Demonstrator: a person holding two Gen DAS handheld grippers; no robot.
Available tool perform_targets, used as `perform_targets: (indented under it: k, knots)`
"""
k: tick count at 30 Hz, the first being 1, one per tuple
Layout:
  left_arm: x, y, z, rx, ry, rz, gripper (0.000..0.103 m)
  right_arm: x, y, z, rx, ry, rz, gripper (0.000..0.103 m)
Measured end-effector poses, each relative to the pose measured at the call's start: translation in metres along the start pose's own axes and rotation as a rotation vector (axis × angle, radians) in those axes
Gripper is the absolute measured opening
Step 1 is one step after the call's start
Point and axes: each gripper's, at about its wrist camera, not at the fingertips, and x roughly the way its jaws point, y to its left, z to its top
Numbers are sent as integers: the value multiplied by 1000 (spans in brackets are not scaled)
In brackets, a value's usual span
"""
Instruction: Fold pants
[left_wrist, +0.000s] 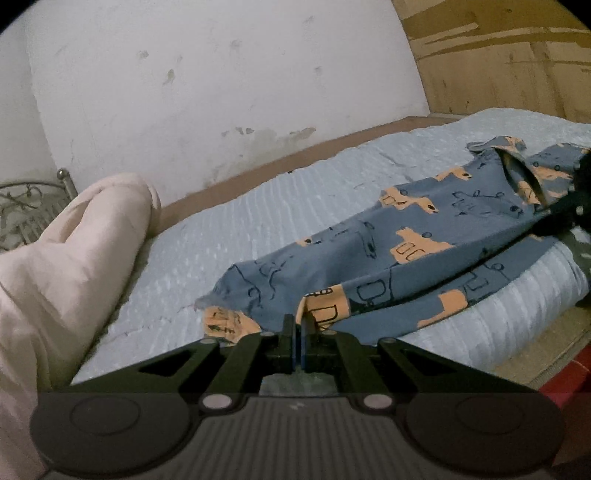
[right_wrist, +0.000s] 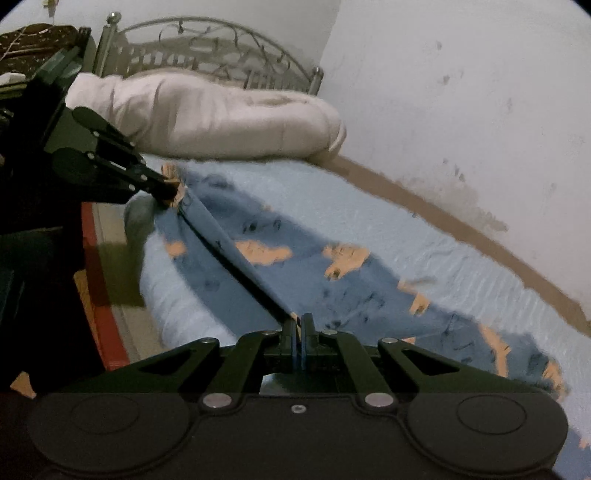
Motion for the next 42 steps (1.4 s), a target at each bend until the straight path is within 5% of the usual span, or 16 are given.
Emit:
perform_targets:
  k: [13,16,17,18,22,24,27,35,37,42]
  knots:
    - [-9,0,-5,-61,20,-9,3,0,4,-14,62,-9,7,1]
    - [-16,-1,-3,-117,28,-28,35,2,3,-19,64,-17,19,6]
    - [-19,-2,-2,-143,25,-39,59,0,1,-20,72,-33,28,9]
    - [-23,-4,0,-174,13,-51,70,-3,-1,-20,82,-45,35,20]
    - [-31,-24,16,-237,-33,-104,85,-23,-18,-28,160,-90,42,77]
    - [-33,-39,27,-261,-72,-133,100,-38,-31,-35,219,-113,10,89]
    - [-26,-65,47,-244,-99,-197,102,-61,-55,-50,300,-124,-79,102]
    - [15,-133,93,-245,-106,-368,102,-100,-139,-111,558,20,-449,102]
    - [28,-148,104,-246,-92,-401,102,-104,-157,-123,637,71,-499,102]
    - [56,-170,119,-273,-35,-444,101,-109,-173,-108,607,7,-466,102]
